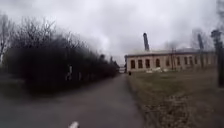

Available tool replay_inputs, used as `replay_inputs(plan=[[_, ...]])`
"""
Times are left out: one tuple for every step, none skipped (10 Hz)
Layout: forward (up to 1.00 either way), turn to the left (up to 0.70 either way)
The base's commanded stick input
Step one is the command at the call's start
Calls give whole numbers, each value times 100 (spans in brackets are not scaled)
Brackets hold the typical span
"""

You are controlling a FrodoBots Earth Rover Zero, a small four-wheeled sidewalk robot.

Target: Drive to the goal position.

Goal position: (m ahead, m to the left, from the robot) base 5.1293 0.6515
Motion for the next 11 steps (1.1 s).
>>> replay_inputs(plan=[[70, 35], [70, 35], [70, 35], [70, 35], [70, 0], [70, 5], [70, 11], [70, 17], [70, 22], [70, 28], [70, 34]])
